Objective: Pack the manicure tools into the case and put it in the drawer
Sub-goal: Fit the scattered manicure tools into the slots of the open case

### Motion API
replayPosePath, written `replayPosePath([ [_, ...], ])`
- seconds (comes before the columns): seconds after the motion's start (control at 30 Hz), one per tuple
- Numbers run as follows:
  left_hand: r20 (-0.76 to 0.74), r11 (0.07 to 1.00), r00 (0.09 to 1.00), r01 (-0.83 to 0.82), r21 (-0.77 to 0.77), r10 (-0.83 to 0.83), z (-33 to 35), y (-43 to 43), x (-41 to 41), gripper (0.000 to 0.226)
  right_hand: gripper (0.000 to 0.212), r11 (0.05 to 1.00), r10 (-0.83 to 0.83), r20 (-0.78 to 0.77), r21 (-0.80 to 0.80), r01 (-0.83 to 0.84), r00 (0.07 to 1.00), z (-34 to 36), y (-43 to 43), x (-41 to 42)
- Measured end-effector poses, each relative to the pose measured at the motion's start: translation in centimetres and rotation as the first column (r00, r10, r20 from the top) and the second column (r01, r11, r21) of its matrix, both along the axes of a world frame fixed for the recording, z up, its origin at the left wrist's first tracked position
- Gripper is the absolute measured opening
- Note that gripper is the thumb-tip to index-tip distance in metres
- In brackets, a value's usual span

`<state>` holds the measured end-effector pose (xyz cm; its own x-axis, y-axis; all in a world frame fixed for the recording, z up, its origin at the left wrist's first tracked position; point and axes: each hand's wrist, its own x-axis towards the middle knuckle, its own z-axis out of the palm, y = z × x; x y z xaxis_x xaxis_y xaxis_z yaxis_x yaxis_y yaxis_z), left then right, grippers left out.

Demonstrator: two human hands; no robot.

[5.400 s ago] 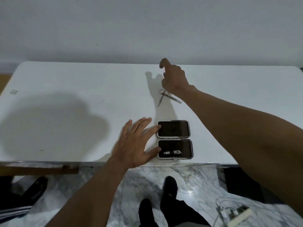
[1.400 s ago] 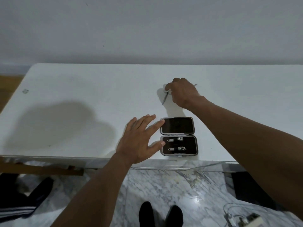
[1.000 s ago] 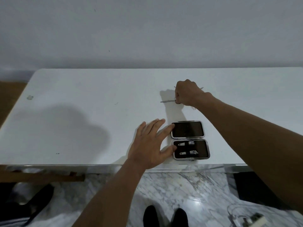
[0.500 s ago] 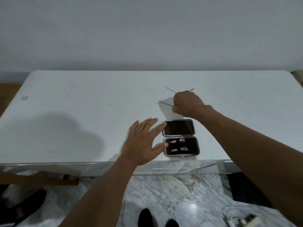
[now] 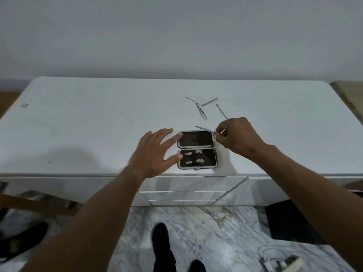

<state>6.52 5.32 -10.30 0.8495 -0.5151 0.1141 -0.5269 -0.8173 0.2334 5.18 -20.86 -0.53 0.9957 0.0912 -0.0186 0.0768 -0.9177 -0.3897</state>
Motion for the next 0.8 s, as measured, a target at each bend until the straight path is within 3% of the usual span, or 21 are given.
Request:
replayPosePath([
  [0.47, 0.008, 1.000, 1.000, 0.015, -0.016, -0.015, -0.5, 0.2, 0.2, 0.071, 0.026, 0.944, 0.219, -0.039, -0.244, -0.222, 0.975, -1.1, -1.4, -3.8],
  [0.63, 0.009, 1.000, 1.000, 0.014, -0.017, -0.014, -0.6, 0.3, 0.2, 0.071, 0.023, 0.852, 0.360, -0.031, -0.397, -0.342, 0.932, -1.0, -1.2, -3.8],
  [0.8, 0.007, 1.000, 1.000, 0.015, -0.023, -0.014, -0.7, 0.3, 0.3, 0.070, 0.021, 0.805, 0.421, -0.030, -0.448, -0.388, 0.907, -0.7, -0.9, -3.6],
])
